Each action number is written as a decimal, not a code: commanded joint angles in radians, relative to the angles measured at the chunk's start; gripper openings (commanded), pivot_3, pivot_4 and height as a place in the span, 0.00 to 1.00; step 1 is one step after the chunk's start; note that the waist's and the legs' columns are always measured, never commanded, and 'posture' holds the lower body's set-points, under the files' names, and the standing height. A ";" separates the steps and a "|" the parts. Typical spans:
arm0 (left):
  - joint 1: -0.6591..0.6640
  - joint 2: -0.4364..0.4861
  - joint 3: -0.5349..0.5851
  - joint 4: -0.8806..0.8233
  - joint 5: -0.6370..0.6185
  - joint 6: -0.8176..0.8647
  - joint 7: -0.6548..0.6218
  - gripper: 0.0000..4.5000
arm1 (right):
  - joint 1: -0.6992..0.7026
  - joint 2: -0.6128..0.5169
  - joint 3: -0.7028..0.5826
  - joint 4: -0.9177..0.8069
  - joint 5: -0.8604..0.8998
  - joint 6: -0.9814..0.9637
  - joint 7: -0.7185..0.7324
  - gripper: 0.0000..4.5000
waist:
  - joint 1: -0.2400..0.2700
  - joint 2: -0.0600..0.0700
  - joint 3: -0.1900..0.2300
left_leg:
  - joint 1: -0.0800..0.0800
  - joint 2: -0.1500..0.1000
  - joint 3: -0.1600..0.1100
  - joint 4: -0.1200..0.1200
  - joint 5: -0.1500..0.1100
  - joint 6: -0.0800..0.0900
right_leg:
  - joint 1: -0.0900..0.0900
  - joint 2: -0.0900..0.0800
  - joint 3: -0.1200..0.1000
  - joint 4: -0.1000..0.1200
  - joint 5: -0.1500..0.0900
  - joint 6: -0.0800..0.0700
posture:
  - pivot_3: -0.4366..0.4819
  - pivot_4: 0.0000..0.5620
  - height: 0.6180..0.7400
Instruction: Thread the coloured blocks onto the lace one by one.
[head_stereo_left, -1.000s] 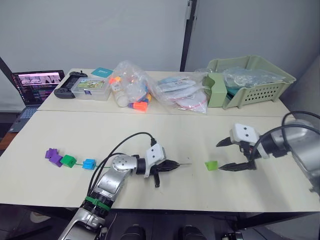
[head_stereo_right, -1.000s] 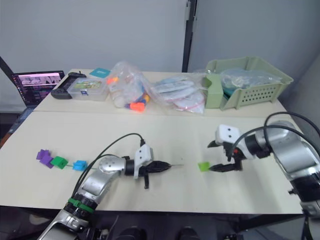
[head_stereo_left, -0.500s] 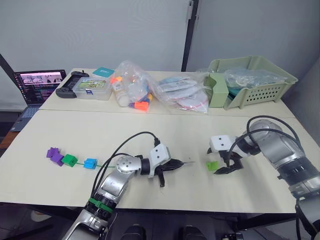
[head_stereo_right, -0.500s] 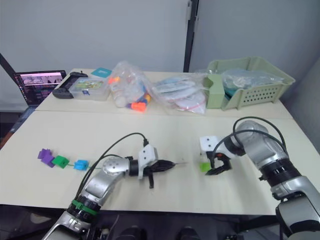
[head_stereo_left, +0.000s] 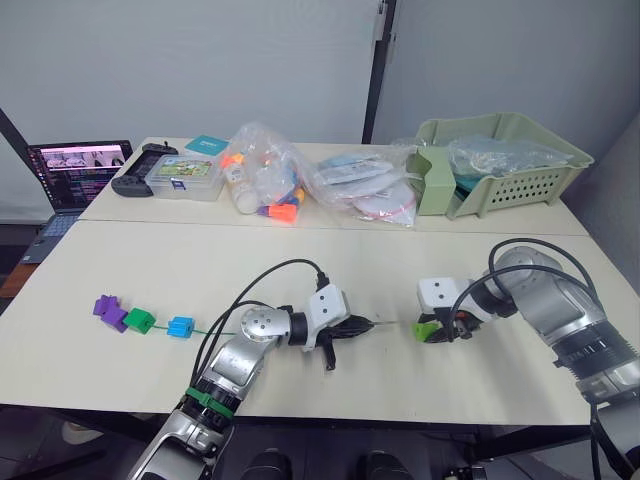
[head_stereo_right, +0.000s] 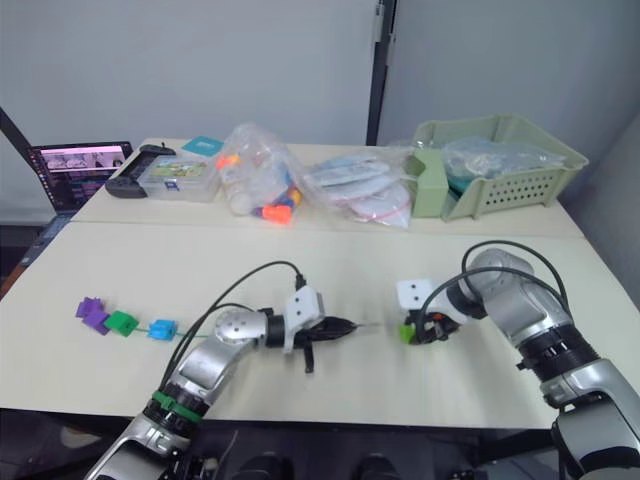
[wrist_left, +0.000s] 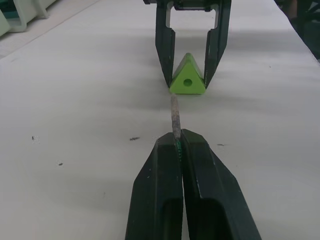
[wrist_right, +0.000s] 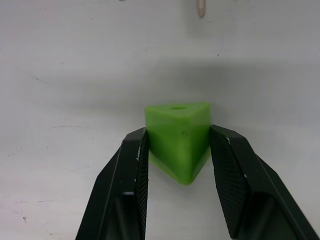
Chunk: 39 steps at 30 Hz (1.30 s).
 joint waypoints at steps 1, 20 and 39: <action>-0.030 -0.021 -0.022 0.022 0.024 -0.031 0.002 0.00 | 0.014 -0.001 -0.028 -0.042 0.012 0.048 0.003 0.29 | 0.000 0.000 0.000 | 0.000 0.000 0.000 0.000 0.000 0.000 | 0.000 0.000 0.000 0.000 0.000 0.000 | 0.48 0.27 1.00; -0.054 -0.091 -0.050 0.086 0.060 -0.078 0.033 0.00 | 0.117 -0.002 -0.056 -0.181 0.029 0.159 -0.003 0.29 | 0.002 0.000 0.000 | 0.000 0.000 -0.001 0.000 0.000 0.000 | 0.000 0.000 0.000 0.000 0.000 0.000 | 0.48 0.27 1.00; -0.079 -0.091 -0.065 0.102 0.076 -0.064 -0.015 0.00 | 0.126 -0.009 -0.070 -0.182 0.028 0.187 -0.024 0.29 | 0.004 0.000 0.000 | 0.000 0.000 -0.001 0.000 0.000 0.000 | 0.000 0.000 0.000 0.000 0.000 0.000 | 0.48 0.27 1.00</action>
